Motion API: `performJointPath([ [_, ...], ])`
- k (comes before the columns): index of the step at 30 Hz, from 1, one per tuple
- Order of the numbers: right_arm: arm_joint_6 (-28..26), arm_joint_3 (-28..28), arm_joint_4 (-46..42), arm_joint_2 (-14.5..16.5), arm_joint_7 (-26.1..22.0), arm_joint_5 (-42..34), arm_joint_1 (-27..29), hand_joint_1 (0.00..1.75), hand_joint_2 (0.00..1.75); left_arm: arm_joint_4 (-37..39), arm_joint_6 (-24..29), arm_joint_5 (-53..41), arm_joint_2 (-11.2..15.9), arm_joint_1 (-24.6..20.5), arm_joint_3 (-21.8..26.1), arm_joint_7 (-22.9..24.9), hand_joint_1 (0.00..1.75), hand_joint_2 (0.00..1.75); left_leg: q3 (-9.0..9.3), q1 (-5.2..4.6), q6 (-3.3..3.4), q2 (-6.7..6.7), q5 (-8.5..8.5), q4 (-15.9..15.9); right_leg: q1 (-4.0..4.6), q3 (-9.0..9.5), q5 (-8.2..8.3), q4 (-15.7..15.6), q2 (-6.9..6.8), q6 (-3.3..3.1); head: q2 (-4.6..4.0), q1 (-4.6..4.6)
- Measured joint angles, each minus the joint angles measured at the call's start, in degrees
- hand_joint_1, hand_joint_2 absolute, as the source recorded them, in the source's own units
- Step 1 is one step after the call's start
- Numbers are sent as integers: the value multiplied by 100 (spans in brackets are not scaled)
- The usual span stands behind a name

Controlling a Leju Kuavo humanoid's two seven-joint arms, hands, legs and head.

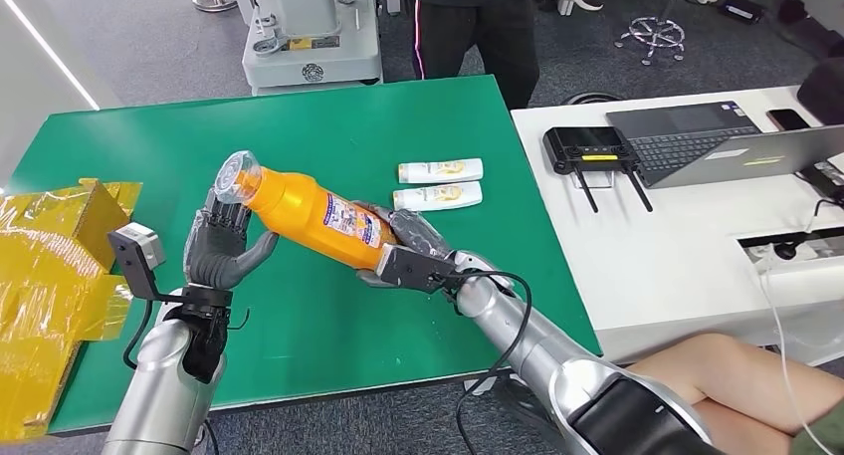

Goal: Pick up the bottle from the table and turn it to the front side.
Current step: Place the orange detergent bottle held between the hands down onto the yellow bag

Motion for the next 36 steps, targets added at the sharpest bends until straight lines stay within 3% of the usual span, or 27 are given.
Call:
performJointPath([
  [9,-305,-130,11,92,36,-112,12,175,175,-237,1187,-848,-145,31,-132,-352,0,175,-1,0,0,-1,0,0,0,1,0,1,-1,0,0,0],
  [23,-328,-337,84,490,160,-135,-214,175,175,-306,1213,-770,-438,7,-400,-312,0,175,-2,0,0,0,1,0,0,0,0,1,0,0,0,-1],
  [36,-269,-325,189,528,319,279,-269,175,175,-306,1209,-578,-462,-10,-520,-242,0,175,-2,0,0,-1,0,0,0,0,0,1,-1,0,0,-1],
])
